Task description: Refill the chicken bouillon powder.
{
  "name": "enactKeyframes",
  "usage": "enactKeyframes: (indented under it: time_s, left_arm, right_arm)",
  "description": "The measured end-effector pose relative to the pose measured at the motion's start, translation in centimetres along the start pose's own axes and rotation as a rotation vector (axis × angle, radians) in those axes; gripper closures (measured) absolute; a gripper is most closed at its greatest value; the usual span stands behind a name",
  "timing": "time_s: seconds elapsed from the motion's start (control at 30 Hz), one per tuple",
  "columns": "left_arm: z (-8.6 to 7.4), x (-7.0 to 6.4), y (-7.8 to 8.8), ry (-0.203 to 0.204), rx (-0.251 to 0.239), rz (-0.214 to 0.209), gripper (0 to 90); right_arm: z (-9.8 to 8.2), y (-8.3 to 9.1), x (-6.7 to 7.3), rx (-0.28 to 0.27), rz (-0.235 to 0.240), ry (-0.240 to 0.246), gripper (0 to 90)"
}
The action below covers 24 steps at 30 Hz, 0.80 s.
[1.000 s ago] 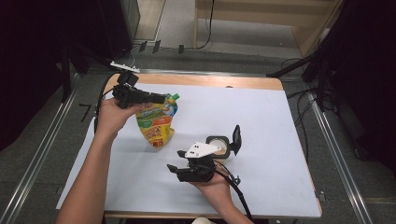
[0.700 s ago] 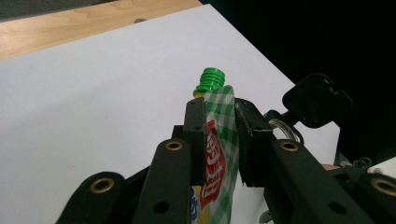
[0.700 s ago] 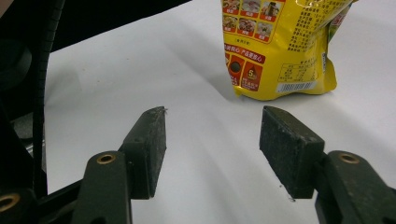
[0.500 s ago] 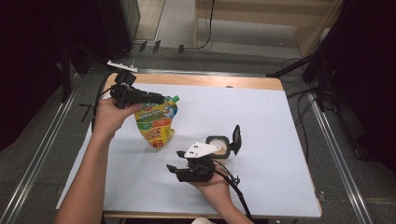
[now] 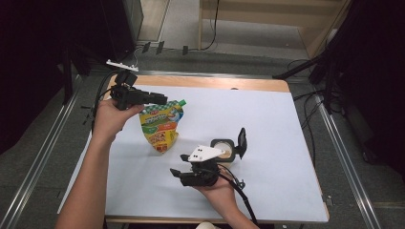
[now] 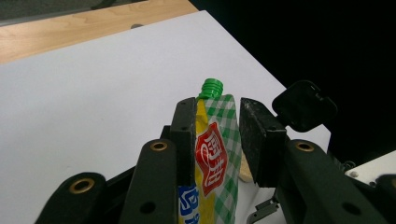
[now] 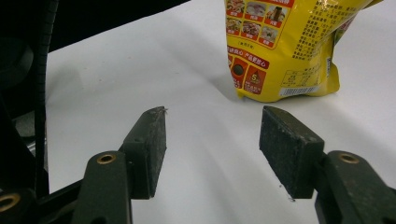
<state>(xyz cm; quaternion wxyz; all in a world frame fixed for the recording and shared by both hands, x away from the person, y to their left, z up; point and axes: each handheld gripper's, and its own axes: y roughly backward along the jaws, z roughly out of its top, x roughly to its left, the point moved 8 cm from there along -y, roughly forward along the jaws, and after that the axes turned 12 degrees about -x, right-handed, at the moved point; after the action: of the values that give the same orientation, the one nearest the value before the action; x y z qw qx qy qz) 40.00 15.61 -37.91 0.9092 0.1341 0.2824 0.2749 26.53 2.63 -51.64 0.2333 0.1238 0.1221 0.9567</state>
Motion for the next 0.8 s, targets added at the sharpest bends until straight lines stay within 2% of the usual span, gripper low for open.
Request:
enactKeyframes:
  time_s: [0.2, 0.33, 0.8]
  left_arm:
    - [0.3, -0.1, 0.4, 0.01, -0.012, 0.007, 67.1]
    - [0.4, -0.1, 0.8, -0.004, -0.015, 0.023, 67.2]
    - [0.5, 0.8, 1.8, 0.008, -0.036, 0.049, 65.5]
  right_arm:
    - [0.0, 0.0, 0.2, 0.001, 0.006, 0.006, 43.0]
    - [0.1, 0.0, 0.3, 0.001, 0.01, -0.001, 43.2]
    - [0.4, 0.3, 0.1, -0.001, 0.009, -0.001, 44.6]
